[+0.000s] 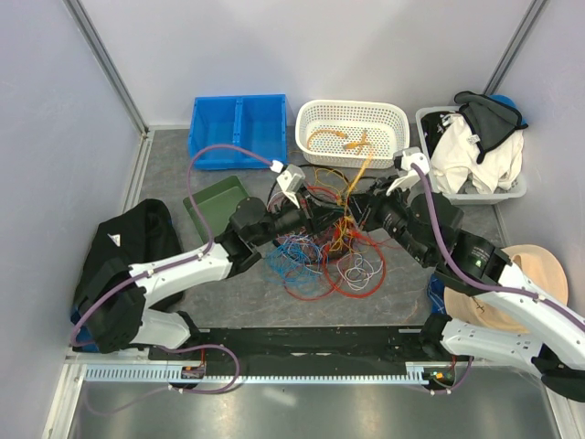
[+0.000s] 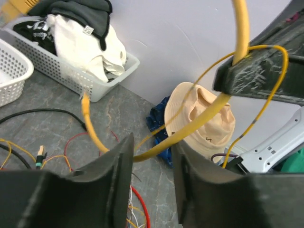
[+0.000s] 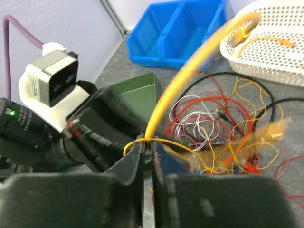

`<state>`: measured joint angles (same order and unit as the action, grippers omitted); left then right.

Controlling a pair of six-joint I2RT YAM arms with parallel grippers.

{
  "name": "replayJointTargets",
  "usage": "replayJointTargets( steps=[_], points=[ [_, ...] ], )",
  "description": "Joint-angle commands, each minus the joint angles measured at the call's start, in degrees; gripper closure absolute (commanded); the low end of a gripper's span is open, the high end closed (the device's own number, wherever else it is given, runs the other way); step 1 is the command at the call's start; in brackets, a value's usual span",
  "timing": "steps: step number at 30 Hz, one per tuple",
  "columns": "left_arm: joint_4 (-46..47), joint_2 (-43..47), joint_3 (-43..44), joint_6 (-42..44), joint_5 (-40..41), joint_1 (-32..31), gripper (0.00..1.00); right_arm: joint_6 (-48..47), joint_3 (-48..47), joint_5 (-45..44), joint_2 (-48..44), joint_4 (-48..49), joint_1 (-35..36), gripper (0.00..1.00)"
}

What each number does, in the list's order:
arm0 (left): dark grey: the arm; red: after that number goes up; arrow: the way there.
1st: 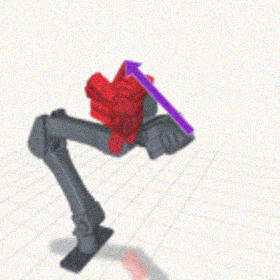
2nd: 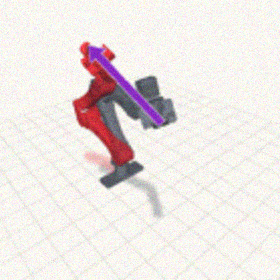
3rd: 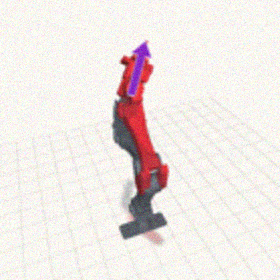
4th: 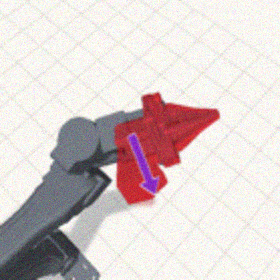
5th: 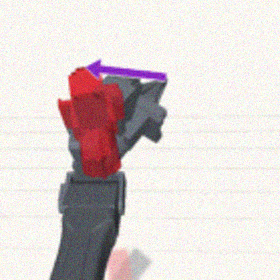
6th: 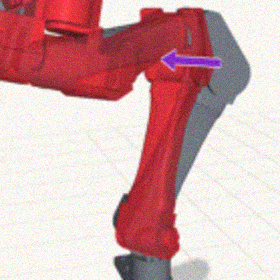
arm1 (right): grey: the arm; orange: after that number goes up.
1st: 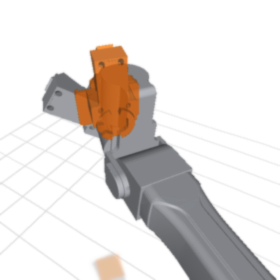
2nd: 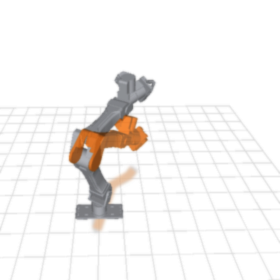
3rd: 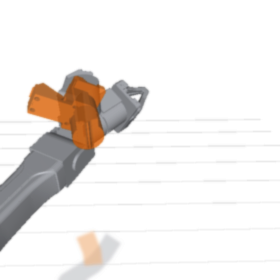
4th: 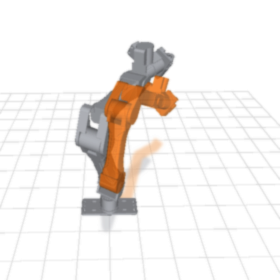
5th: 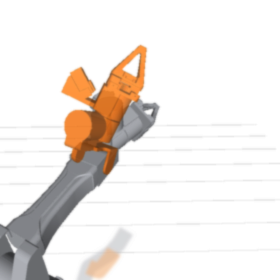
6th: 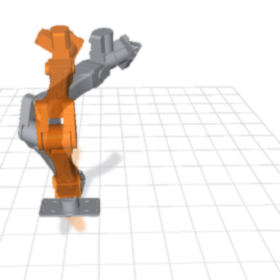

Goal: Untangle the cables

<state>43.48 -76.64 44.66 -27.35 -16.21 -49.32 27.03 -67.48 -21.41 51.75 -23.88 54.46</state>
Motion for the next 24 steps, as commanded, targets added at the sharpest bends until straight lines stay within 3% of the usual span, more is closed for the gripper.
replayJointTargets(
  steps=[1,3,4,7,12,20,24],
  points=[
    [-2.8,-1.7,5.3,4.1,2.7,-0.1,0.98,0.4,1.2,1.2,-1.0,1.6,0.1,0.64],
    [-6.7,-2.2,7.7,4.7,5.4,0.0,0.98,0.2,1.8,-0.4,-2.3,0.6,0.1,0.45],
    [-11.6,-2.3,8.7,4.9,6.3,0.0,0.98,0.1,1.9,-1.4,-2.7,-1.2,0.1,0.30],
    [-21.2,-3.4,14.0,5.0,12.1,0.3,0.98,0.1,2.4,-6.5,-4.1,-6.3,0.1,0.11],
    [-46.2,-9.6,28.1,4.4,19.5,3.3,0.98,2.8,5.2,-14.2,-5.6,-12.4,0.1,0.07],
    [-48.9,-18.6,39.3,4.4,19.8,9.1,0.98,5.5,16.6,-13.0,-16.7,-2.0,0.1,0.08],
    [-51.7,-28.5,53.7,5.0,19.2,11.0,0.98,4.6,19.1,-12.8,-17.6,0.8,0.1,0.09]
  ],
)
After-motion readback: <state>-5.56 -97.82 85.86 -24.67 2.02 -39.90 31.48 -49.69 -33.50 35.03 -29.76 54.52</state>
